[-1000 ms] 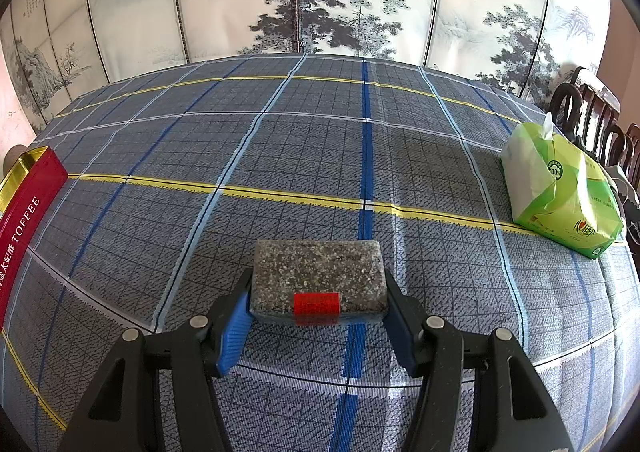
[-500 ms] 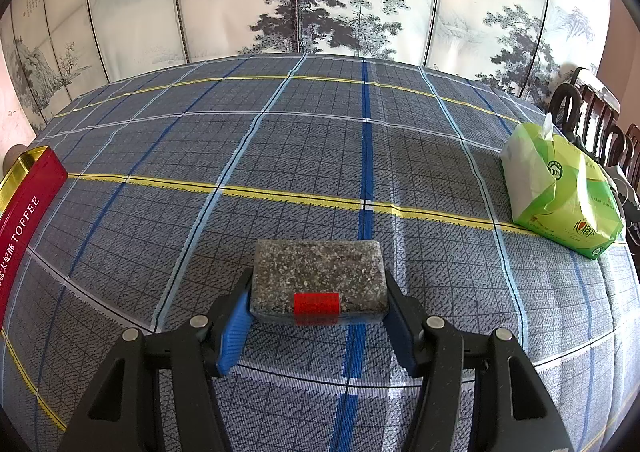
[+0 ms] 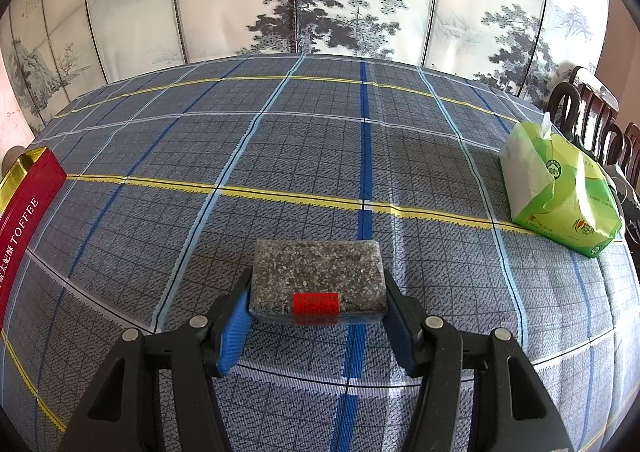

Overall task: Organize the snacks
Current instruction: 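Lower the candy onto the red packet in the tin and open the left gripper, then carry the grey packet into the tin and open the right gripper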

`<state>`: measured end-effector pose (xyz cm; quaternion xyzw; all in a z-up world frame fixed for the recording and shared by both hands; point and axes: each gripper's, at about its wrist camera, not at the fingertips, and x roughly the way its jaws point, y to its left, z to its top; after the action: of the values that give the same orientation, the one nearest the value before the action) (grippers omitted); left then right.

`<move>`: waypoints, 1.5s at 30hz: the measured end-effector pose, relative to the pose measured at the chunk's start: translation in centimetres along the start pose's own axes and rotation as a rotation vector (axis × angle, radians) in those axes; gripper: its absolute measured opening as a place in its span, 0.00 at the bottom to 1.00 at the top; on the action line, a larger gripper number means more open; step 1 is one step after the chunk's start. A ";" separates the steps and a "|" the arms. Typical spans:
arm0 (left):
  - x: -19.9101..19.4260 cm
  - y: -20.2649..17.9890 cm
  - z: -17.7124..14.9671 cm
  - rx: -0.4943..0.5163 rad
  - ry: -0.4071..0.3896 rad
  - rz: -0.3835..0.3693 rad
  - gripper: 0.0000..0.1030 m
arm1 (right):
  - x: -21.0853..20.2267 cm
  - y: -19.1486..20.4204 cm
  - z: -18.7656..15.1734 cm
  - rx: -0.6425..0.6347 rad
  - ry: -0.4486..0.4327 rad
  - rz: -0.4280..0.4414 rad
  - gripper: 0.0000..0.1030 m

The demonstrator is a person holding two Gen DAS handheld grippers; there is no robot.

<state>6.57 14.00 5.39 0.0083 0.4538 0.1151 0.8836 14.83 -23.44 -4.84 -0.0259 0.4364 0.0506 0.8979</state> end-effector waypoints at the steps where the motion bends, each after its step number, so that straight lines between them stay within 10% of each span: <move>1: -0.2 0.1 -0.2 -0.003 -0.002 0.001 0.73 | 0.0 0.0 0.0 0.000 0.000 0.000 0.58; 28: -3.7 1.2 -5.1 0.019 -0.056 0.033 0.81 | -0.6 1.3 -0.1 0.077 0.028 -0.062 0.57; 45: -3.3 4.1 -6.9 -0.040 -0.043 0.048 0.84 | -5.3 8.2 0.7 0.004 -0.018 0.066 0.57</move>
<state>-1.67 16.67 4.48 0.0039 0.4321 0.1453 0.8901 11.21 -15.55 -0.27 -0.0093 0.4291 0.0794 0.8997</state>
